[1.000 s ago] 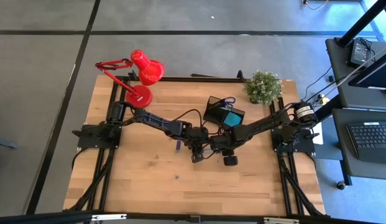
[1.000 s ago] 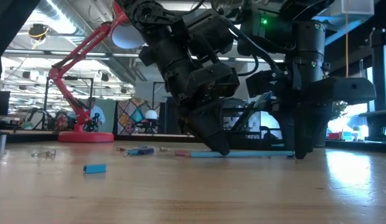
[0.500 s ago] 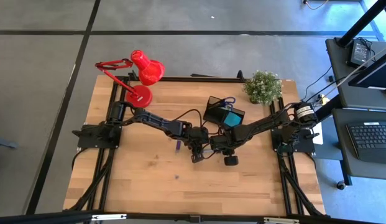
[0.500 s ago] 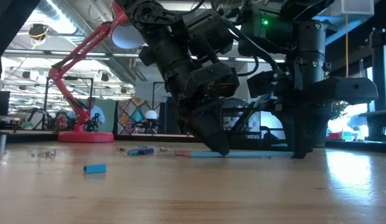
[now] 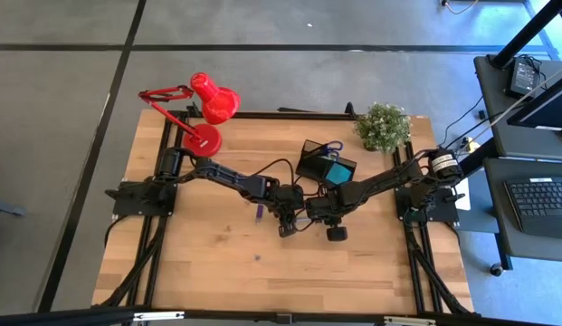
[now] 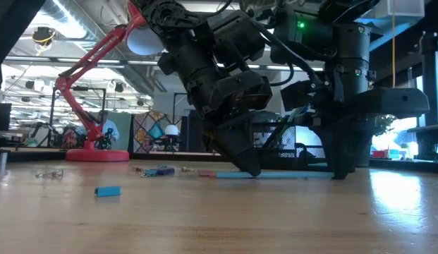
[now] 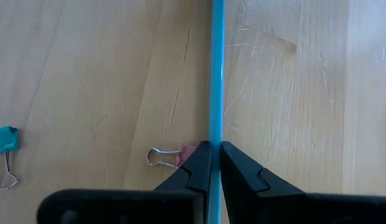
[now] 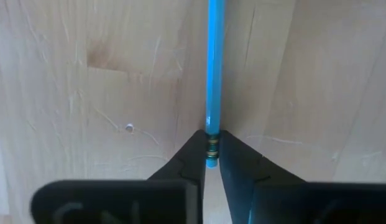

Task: Pick and place office supplies into organizer
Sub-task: Put the blue pencil into the black desk organizer

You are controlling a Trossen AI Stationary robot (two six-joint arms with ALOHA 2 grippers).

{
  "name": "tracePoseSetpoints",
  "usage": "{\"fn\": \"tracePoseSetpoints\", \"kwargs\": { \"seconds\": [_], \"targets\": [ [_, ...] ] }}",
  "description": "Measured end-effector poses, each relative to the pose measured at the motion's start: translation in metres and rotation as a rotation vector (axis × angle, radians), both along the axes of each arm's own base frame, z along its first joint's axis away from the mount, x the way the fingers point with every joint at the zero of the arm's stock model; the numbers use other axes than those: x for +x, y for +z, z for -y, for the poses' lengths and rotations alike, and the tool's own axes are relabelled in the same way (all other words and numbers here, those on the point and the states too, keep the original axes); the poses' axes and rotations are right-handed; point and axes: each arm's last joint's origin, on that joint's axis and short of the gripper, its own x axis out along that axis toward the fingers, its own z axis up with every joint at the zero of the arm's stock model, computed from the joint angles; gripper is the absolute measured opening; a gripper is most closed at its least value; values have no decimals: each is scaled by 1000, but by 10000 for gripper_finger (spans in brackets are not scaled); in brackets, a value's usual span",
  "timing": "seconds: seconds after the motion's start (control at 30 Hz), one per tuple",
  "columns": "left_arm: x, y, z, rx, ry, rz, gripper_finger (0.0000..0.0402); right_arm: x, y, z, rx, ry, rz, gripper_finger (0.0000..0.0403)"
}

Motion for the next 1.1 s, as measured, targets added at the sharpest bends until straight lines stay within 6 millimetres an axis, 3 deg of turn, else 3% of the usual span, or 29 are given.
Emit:
{"fn": "tracePoseSetpoints", "kwargs": {
  "seconds": [0.33, 0.57, 1.1],
  "targets": [
    [3, 3, 0, 26, -35, 28, 65, 0, 0, 0, 0, 1, 1, 20],
    [5, 18, 0, 53, -76, 22, 93, 0, 0, 0, 0, -3, 0, 19],
    [-39, 48, 15, 229, -56, -5, 95, -2, 26, 0, -20, -73, -103, 17]
  ]
}}
